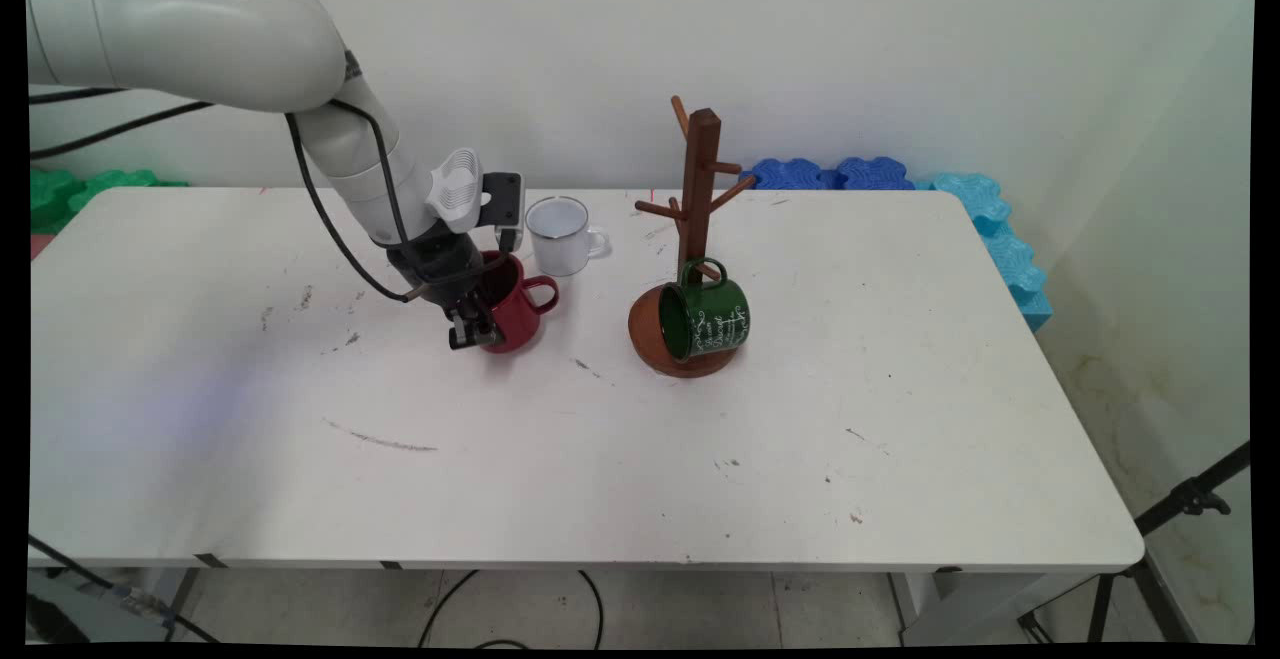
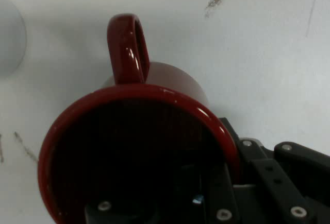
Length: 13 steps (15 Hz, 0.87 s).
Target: Place the picked object on the table
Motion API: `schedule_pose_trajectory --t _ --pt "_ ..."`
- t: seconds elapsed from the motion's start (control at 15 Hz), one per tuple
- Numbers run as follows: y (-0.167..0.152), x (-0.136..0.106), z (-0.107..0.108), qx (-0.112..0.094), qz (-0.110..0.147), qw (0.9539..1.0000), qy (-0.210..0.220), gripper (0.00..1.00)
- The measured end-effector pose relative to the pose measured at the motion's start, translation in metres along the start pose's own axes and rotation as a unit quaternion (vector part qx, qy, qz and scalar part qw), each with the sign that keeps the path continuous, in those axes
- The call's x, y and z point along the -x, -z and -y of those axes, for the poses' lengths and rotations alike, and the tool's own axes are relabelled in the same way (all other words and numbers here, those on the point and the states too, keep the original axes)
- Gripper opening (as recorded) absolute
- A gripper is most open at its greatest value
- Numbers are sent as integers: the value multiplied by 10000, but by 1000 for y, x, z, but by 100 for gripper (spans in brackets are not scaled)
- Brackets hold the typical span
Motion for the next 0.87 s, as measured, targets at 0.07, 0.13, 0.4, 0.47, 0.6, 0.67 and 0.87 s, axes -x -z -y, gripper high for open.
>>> schedule_pose_trajectory --t 0.07,0.13,0.4,0.47,0.6,0.67,0.87 --pt "-1 0 1 13 -3 10000 -13 0" --pt "-2 0 1 21 -10 10000 -22 0" --pt "-4 0 3 24 -36 10000 -40 100" --pt "-4 0 3 20 -42 10000 -41 100" --pt "-5 0 3 25 -63 10000 -36 100" --pt "-5 -1 3 36 -79 10000 -34 100" --pt "-3 -2 2 67 -147 9999 -31 100"
